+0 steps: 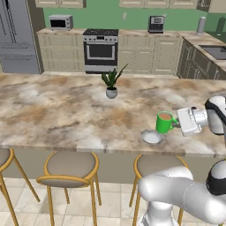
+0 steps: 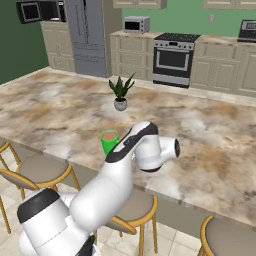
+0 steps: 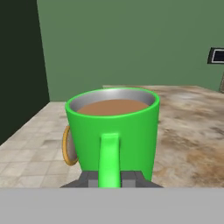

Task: Pick the cup of tea, navigate to the dining table, and place it on the saucer.

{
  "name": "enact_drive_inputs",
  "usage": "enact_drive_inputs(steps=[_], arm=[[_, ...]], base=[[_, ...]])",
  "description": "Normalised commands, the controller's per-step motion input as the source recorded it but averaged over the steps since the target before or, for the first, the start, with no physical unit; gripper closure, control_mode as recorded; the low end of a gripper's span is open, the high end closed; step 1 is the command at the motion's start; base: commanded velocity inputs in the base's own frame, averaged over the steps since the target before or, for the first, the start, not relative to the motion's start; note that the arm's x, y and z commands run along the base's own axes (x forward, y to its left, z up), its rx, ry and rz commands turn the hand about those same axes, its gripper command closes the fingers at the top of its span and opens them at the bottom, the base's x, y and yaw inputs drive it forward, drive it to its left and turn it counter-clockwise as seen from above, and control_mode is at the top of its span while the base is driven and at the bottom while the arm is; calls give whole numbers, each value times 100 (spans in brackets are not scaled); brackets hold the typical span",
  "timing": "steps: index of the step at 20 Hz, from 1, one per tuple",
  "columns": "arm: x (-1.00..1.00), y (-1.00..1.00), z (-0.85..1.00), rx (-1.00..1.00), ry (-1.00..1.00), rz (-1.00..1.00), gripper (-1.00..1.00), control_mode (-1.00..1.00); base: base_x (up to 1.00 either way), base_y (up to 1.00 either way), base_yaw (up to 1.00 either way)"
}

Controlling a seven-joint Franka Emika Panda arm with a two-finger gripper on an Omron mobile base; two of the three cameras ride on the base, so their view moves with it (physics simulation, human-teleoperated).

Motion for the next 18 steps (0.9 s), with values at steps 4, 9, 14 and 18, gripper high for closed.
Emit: enact_drive_inputs(steps=[4, 9, 14, 18], arm=[[23, 0, -34, -1, 0, 0, 100, -100], [22, 0, -28, 0, 0, 0, 100, -100], [15, 0, -25, 0, 0, 0, 100, -100], [18, 0, -24, 0, 0, 0, 100, -100]], base=[[0, 0, 0], [0, 0, 0], [0, 0, 0], [0, 0, 0]])
